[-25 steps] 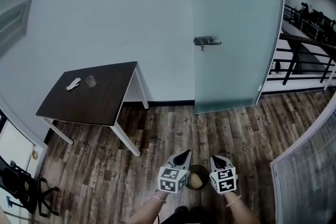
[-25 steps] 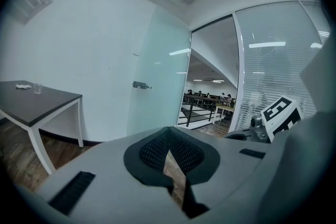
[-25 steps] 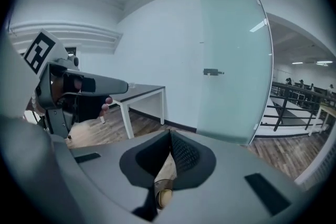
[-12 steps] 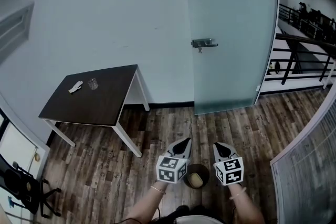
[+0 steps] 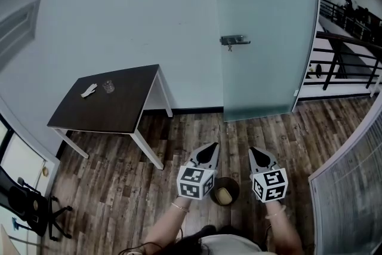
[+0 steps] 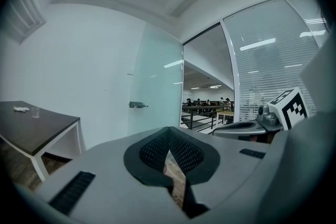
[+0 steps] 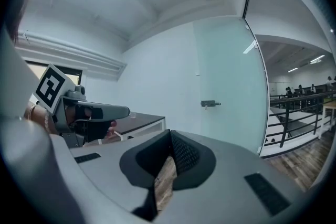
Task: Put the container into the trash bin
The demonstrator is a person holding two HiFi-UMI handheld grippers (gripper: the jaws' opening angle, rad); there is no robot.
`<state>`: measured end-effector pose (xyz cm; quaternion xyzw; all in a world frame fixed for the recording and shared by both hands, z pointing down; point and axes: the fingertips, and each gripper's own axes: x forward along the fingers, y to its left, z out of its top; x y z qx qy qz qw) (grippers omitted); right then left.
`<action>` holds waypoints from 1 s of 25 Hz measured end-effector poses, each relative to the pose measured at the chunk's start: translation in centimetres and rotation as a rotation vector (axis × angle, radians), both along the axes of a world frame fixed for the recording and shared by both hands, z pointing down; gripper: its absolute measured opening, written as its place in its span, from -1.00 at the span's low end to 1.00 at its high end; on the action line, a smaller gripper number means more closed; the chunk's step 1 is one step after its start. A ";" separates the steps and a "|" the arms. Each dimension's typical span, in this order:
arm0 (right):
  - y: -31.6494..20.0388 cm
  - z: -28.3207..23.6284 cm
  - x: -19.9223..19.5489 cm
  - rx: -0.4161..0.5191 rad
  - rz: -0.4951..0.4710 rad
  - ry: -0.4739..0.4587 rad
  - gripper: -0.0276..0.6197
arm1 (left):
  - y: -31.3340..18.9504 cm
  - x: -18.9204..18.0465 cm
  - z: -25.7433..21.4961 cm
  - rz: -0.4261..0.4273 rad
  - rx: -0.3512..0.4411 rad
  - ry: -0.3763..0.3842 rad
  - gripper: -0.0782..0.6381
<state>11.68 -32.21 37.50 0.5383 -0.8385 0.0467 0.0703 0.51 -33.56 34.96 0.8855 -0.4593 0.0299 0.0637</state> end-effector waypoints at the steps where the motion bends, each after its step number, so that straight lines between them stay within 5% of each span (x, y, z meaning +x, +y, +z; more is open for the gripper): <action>1: 0.1 -0.2 0.0 0.006 0.000 -0.001 -0.90 | 0.0 -0.1 -0.1 -0.001 0.003 0.002 -0.73; 25: 0.3 -2.1 -1.4 0.065 0.017 -0.044 -0.90 | -0.6 -2.4 -0.3 -0.004 0.009 0.045 -0.73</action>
